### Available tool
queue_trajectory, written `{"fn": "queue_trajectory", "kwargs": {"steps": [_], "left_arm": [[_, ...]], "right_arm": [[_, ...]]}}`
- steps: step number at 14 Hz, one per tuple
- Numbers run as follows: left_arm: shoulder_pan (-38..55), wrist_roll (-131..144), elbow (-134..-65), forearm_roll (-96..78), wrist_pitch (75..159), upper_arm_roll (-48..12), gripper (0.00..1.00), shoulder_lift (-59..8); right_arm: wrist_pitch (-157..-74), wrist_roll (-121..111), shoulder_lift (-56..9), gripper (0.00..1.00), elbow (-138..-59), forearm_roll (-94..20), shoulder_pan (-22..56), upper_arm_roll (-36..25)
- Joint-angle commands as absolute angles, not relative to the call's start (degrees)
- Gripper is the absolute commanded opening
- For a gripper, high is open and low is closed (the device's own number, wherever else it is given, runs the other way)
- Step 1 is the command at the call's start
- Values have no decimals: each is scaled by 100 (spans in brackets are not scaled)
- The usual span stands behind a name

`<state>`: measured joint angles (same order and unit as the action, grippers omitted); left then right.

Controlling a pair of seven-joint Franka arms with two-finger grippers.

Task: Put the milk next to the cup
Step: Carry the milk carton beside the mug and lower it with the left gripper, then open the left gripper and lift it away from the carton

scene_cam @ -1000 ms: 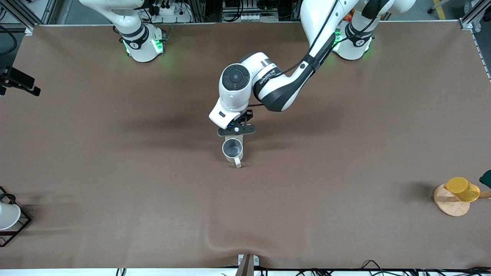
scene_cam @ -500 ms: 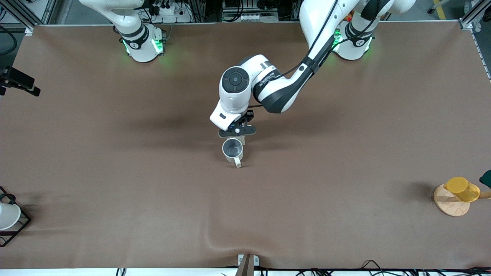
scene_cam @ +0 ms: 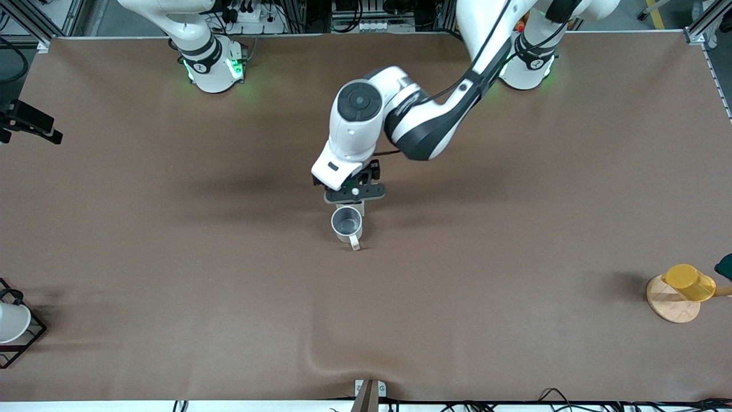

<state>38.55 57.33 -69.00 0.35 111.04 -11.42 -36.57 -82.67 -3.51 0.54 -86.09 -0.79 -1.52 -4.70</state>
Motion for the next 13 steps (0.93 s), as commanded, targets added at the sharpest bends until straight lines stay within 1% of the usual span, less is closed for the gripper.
{"fn": "queue_trajectory", "kwargs": {"steps": [1, 3, 4, 6, 7, 9, 13], "left_arm": [[3544, 5775, -7110, -26, 10504, -1090, 100, -2728], [2772, 5678, -7207, -446, 10267, -1186, 100, -2183], [2568, 5460, -7224, -457, 10048, -1187, 100, -2006], [2252, 4838, -7260, -309, 9452, -1125, 100, -1829], [2102, 4538, -7268, -73, 9283, -1160, 100, -1759], [1812, 3784, -7574, 88, 9158, -1169, 100, -1548], [820, 2429, -8006, 9, 9088, -1187, 100, -959]], "right_arm": [[-8271, -290, 53, 100, -8578, -53, -105, -483], [-8271, -290, 53, 100, -8578, -53, -123, -483], [-8271, -281, 53, 100, -8578, -53, -132, -483], [-8271, -290, 53, 100, -8578, -62, -114, -483], [-8271, -290, 44, 100, -8578, -62, -106, -483], [-8271, -281, 35, 100, -8578, -61, -97, -483], [-8271, -281, 35, 100, -8578, -62, -97, -483]]}}
